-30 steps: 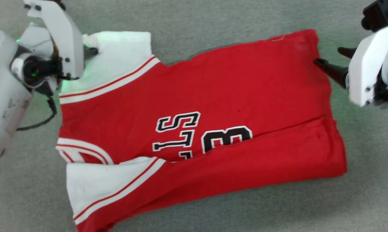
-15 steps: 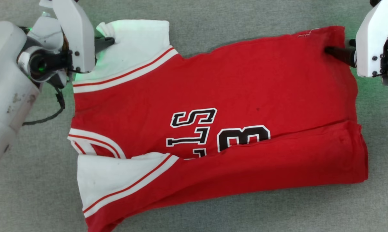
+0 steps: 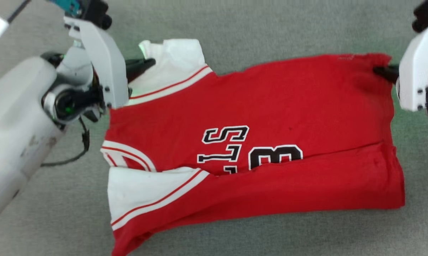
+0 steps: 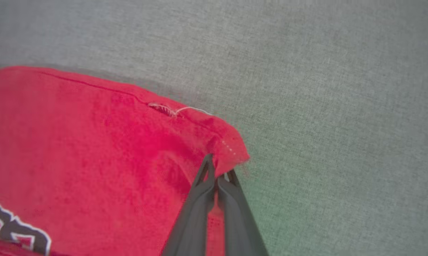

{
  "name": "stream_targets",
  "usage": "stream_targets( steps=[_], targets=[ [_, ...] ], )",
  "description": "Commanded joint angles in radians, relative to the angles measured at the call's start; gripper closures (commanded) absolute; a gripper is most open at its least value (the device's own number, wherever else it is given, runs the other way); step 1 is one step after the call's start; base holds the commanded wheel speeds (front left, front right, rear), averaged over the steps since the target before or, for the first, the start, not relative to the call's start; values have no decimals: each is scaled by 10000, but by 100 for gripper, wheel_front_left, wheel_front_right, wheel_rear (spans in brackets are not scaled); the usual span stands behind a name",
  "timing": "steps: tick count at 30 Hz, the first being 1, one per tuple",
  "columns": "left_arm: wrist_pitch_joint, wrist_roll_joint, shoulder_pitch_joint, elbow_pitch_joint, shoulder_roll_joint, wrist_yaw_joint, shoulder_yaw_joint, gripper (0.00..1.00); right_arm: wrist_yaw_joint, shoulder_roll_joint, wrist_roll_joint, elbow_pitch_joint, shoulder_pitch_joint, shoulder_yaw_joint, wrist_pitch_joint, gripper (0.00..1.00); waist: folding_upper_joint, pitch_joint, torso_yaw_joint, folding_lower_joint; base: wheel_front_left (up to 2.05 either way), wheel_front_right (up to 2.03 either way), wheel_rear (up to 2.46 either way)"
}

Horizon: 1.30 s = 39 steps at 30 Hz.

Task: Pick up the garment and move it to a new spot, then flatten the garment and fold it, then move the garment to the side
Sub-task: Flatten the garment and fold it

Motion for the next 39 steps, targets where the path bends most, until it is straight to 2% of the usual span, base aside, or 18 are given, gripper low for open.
stream_targets(
  steps=[1, 7, 14, 18, 20, 24, 27, 35, 39],
  targets=[
    [-125, -5, 250, -225, 155, 16, -49, 100, -17, -148, 186, -187, 297, 101, -87, 100, 0, -669, 373, 0, 0, 0, 0],
    [-905, -190, 1246, -2571, 1354, 16, -310, 100, -17, -1473, 1147, -1732, 1969, 542, -296, 100, 0, -1547, 667, 0, 0, 0, 0],
    [-2176, -77, 2849, -5158, 3074, 16, -683, 100, -17, -2818, 1929, -3200, 3963, 299, -993, 100, 0, -2046, 886, 0, 0, 0, 0],
    [-3147, -178, 3962, -6128, 3856, 16, -838, 100, -17, -3253, 2167, -3503, 4986, 2, -1422, 100, 0, -2113, 954, 0, 0, 0, 0],
    [-3538, -52, 4435, -6411, 4074, 54, -964, 100, -17, -3357, 2236, -3534, 5415, -216, -1671, 100, 0, -2095, 1000, 0, 0, 0, 0],
    [-4193, -47, 5192, -6565, 4096, 262, -1121, 100, -17, -3380, 2096, -3460, 6036, -506, -2055, 100, 0, -1979, 1086, 0, 0, 0, 0],
    [-4394, 120, 5560, -6261, 3828, 330, -1269, 100, -17, -3176, 1860, -3313, 6270, -592, -2313, 100, 0, -1837, 1120, 0, 0, 0, 0],
    [-4507, -227, 5804, -4603, 2556, 81, -1369, 100, -17, -2279, 1386, -2764, 6270, -526, -2683, 100, 0, -1471, 1081, 0, 0, 0, 0],
    [-4635, -143, 5734, -3756, 2130, 23, -1394, 100, -17, -2058, 1263, -2578, 6173, -363, -2763, 100, 0, -1419, 1049, 0, 0, 0, 0]
  ],
)
